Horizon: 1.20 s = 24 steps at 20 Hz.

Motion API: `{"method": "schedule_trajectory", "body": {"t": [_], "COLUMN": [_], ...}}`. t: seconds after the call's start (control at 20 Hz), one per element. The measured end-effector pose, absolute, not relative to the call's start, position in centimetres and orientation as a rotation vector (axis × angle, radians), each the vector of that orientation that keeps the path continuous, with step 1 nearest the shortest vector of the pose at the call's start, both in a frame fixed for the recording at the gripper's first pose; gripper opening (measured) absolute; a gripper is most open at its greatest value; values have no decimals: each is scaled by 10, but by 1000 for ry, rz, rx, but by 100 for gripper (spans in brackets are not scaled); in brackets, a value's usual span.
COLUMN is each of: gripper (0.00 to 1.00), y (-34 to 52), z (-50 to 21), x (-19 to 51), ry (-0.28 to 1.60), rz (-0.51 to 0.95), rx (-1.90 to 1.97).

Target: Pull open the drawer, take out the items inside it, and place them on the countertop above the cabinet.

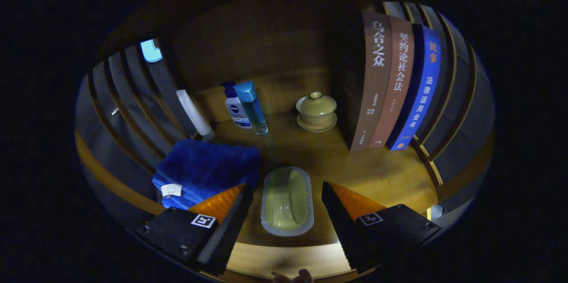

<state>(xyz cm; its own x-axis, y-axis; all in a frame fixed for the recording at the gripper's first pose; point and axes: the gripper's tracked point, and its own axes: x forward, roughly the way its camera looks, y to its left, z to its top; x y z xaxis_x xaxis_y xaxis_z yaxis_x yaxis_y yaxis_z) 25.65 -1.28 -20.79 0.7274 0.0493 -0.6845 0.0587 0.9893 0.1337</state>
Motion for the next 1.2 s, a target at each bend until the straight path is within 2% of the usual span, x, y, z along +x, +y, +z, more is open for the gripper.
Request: {"method": "schedule_trajectory", "body": {"t": [0.2, 0.45, 0.6, 0.9, 1.2], "gripper": [100, 100, 99, 99, 100], "y": [-11, -3, -1, -1, -1], "z": [-185, -139, -129, -198, -265], "x": [204, 114, 56, -28, -48], "ry": [621, 324, 221, 263, 356], "rz": [9, 36, 30, -3, -24], "rx": [184, 162, 126, 149, 109]}}
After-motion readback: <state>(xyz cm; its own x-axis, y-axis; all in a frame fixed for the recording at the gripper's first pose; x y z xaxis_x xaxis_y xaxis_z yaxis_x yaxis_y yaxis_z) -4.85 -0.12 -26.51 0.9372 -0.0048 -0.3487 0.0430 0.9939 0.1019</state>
